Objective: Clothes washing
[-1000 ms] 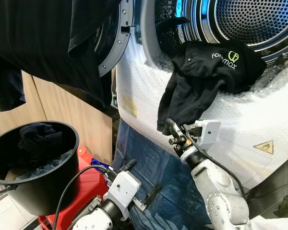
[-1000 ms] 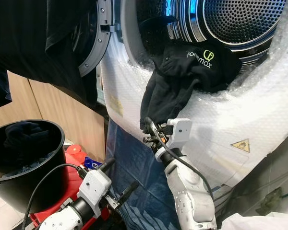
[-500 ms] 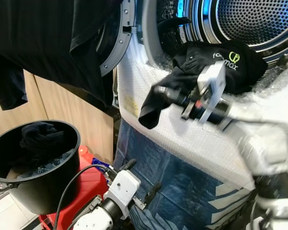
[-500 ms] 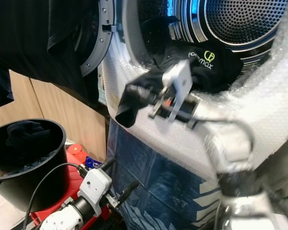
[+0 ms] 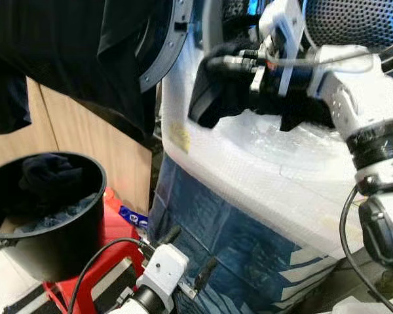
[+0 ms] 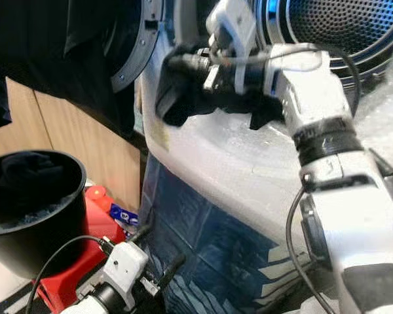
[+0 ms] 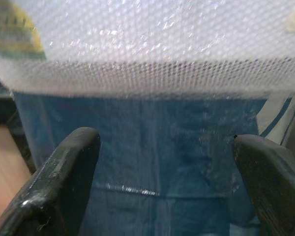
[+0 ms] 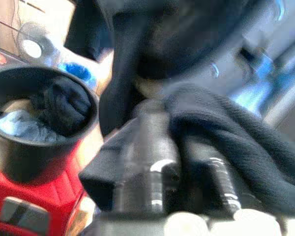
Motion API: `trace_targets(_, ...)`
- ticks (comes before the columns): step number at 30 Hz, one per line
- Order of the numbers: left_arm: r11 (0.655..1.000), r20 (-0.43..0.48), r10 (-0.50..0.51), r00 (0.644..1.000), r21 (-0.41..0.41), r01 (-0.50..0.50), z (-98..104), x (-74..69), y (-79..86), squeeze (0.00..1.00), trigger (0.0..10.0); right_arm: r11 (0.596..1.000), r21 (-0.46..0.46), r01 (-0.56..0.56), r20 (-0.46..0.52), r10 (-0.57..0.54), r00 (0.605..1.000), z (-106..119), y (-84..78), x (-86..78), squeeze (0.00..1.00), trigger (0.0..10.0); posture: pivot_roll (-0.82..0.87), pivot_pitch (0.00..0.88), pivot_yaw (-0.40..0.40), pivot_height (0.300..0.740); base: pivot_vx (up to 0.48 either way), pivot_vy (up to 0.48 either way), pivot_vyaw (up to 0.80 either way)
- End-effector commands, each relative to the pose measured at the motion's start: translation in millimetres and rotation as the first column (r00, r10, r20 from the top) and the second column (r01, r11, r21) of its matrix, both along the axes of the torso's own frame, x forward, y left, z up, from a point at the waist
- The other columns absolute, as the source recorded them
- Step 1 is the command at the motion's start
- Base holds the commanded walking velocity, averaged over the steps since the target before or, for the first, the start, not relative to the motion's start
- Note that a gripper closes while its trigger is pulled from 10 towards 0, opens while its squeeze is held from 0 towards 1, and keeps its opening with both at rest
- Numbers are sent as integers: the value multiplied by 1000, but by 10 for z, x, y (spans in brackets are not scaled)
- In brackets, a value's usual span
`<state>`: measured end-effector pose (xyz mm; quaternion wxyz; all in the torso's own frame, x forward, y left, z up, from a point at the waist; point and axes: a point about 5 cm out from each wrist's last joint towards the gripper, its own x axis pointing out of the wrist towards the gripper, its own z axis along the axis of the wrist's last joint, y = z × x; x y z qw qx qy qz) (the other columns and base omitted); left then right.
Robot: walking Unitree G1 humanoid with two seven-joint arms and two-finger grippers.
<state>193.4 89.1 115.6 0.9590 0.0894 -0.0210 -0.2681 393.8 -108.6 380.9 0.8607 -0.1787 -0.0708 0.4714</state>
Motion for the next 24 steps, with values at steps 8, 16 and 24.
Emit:
trace_targets(8,999,-36,23,999,-37,-24,16,-152,-80,0,10000,772,240,589,-113,-580,807,210,-493,206,0,10000,96,134,-209,740,0,0,0)
trace_targets(16,997,-60,35,998,-65,-39,18,-189,-120,0,10000,365,501,785,-266,-798,541,531,-1010,107,0,10000,71,154,-213,740,0,0,0)
trace_targets(24,996,-69,37,997,-82,-43,27,-184,-157,0,10000,186,643,743,-306,-827,472,832,-1134,-26,0,10000,57,162,-219,740,0,0,0)
